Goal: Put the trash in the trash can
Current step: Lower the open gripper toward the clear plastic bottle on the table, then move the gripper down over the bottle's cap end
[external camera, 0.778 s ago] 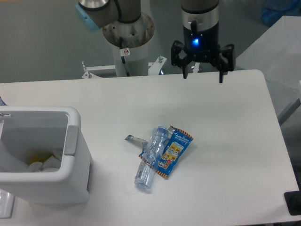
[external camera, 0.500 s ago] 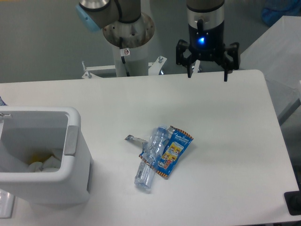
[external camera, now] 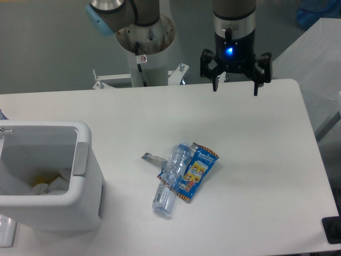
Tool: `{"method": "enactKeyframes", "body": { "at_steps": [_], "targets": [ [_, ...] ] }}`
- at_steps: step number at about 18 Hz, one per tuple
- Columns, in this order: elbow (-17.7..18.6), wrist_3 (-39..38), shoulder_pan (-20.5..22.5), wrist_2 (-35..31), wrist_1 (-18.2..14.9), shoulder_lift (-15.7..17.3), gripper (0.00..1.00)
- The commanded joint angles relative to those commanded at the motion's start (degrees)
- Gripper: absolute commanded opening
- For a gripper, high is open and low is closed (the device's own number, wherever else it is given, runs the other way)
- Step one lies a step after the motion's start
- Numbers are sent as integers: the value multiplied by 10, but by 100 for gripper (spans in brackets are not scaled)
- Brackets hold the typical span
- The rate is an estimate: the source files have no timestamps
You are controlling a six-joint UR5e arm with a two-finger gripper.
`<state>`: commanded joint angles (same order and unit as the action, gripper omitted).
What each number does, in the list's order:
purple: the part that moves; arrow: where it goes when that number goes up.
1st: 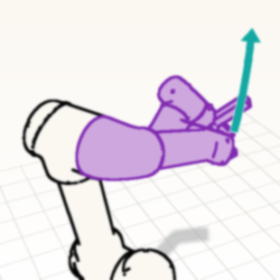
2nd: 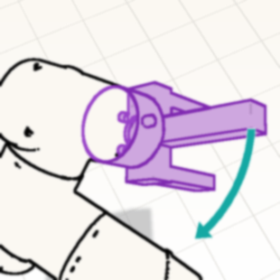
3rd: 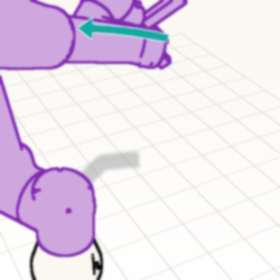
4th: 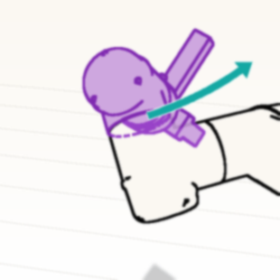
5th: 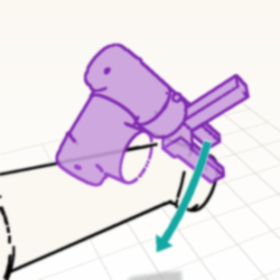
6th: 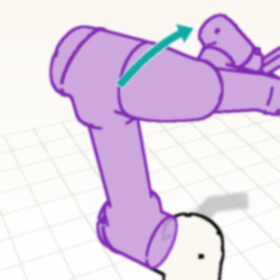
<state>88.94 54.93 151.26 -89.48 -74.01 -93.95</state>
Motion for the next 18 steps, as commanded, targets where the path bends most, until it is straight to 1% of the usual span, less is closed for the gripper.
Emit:
{"method": "enactKeyframes", "body": {
  "at_steps": [1, 2, 4, 5, 6, 7, 8, 10, 12, 18],
  "targets": [
    [10, 0, -1, 10, 15, -1, 100],
    [26, 0, -1, 20, 39, -1, 100],
    [72, -3, -2, 30, 108, 0, 100],
    [87, -13, -2, 31, 132, 0, 100],
    [92, -37, -3, 31, 143, -1, 100],
    [93, -59, -7, 32, 145, -5, 100],
    [92, -69, -14, 34, 146, -17, 100],
    [90, -73, -23, 42, 146, -36, 100],
    [84, -77, -40, 43, 146, -68, 100],
    [100, -69, -65, 35, 142, -119, 100]
  ]
}}
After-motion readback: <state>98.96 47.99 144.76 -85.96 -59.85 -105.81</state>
